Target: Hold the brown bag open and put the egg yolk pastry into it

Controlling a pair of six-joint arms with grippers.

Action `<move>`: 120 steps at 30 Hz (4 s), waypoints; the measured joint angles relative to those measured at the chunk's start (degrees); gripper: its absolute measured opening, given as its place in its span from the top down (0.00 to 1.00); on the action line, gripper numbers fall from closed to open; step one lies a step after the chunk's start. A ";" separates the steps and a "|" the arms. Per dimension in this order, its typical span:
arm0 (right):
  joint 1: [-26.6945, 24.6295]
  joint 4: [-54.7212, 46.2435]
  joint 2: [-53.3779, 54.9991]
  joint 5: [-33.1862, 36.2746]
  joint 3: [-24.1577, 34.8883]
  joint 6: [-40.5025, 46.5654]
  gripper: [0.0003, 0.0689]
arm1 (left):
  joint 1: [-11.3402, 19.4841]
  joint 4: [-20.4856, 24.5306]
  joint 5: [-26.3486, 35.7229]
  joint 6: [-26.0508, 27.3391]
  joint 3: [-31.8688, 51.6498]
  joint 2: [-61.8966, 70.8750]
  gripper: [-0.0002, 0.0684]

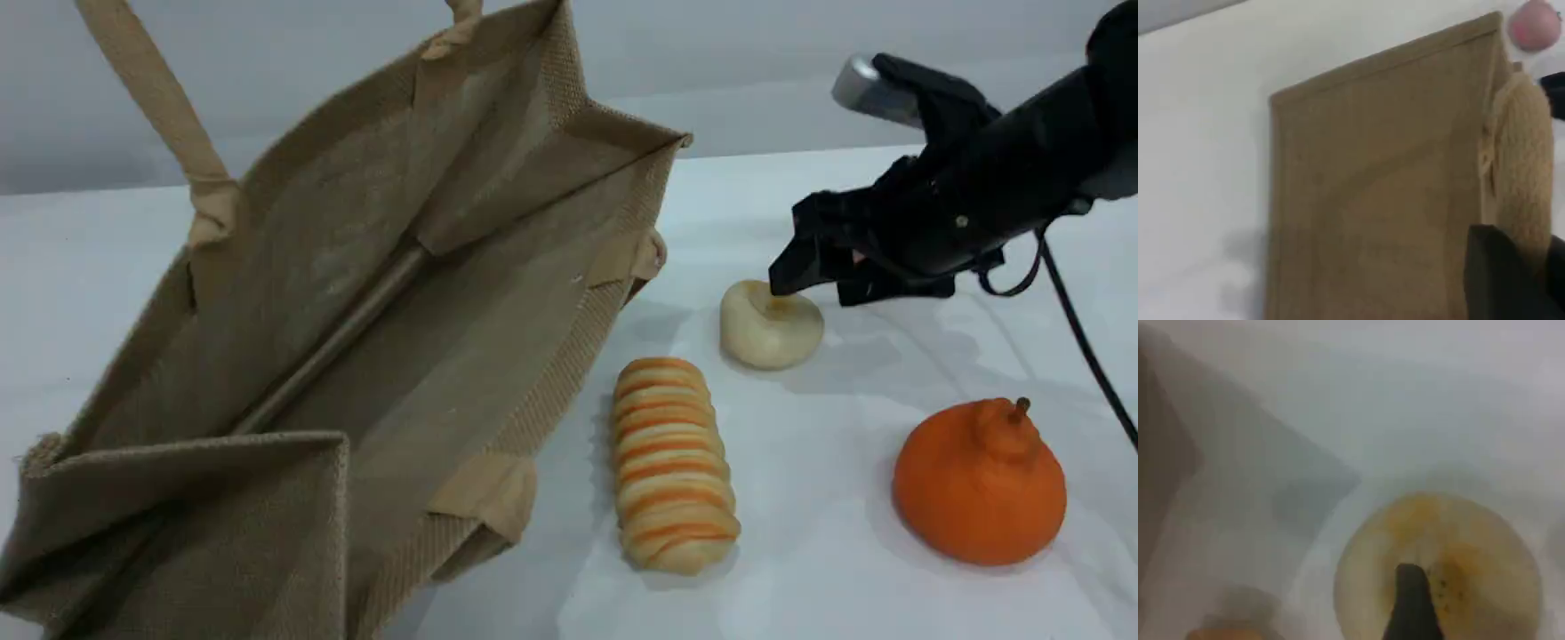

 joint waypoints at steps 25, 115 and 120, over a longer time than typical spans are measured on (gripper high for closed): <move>0.00 -0.01 2.96 6.66 -0.08 -0.05 0.42 | 0.00 -1.02 -1.03 -0.11 0.05 0.06 0.87; 22.91 0.10 -19.07 7.56 5.94 5.78 0.92 | -3.45 -8.40 -4.81 10.04 -5.53 6.42 0.87; 22.97 0.10 -13.87 8.13 1.29 5.59 0.92 | -3.45 -8.40 -4.81 9.97 -5.53 6.42 0.87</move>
